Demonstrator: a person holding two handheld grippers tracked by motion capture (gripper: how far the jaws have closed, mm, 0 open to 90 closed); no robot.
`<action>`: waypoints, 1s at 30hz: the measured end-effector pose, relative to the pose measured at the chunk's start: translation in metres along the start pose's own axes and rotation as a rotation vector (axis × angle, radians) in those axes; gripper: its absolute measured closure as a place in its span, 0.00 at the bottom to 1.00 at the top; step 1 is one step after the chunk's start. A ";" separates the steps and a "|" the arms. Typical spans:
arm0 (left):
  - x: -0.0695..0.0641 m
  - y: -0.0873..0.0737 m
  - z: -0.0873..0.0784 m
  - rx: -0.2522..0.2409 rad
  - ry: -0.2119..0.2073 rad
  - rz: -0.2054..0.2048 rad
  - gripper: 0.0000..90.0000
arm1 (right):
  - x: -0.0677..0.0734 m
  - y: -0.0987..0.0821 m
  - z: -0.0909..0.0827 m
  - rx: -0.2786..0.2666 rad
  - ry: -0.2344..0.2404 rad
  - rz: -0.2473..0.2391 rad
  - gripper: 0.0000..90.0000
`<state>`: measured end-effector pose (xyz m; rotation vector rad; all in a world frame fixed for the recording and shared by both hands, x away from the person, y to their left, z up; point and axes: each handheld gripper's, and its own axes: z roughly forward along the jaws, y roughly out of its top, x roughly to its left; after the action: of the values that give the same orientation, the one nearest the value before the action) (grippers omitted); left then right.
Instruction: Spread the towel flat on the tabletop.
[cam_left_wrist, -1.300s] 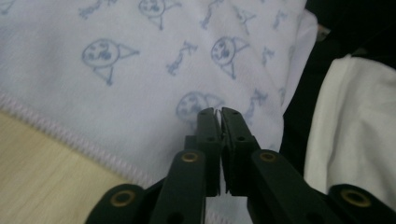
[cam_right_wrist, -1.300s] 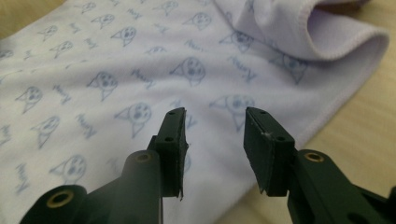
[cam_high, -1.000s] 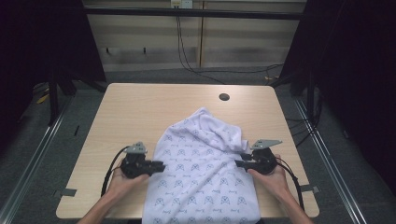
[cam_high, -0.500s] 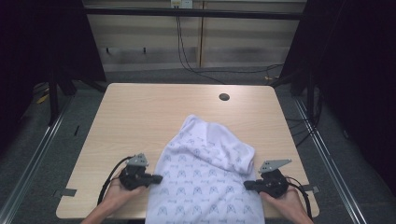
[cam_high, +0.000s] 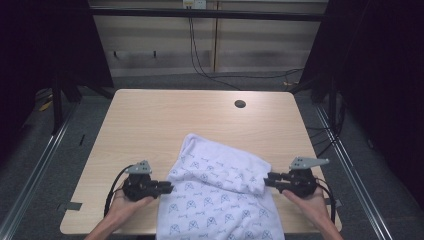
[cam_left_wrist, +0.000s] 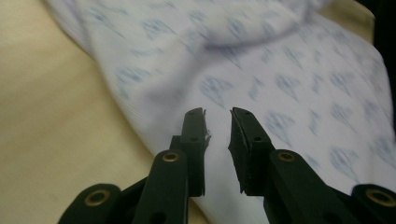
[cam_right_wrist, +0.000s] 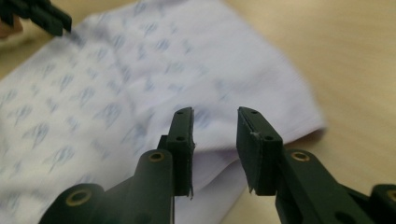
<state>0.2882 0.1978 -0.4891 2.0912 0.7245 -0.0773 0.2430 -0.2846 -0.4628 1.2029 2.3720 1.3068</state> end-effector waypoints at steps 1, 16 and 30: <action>0.010 0.009 0.011 -0.002 0.042 -0.007 0.82 | -0.009 0.005 0.000 -0.031 -0.016 0.018 0.73; -0.004 0.002 0.022 0.090 -0.020 0.038 0.99 | -0.059 0.016 0.058 0.098 -0.091 0.092 0.94; -0.003 0.016 0.012 -0.018 -0.004 0.005 0.91 | 0.040 0.008 0.066 0.133 0.195 -0.089 0.86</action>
<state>0.2963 0.1803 -0.4835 2.0754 0.7149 -0.0722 0.2543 -0.2121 -0.4875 1.0309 2.6535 1.3112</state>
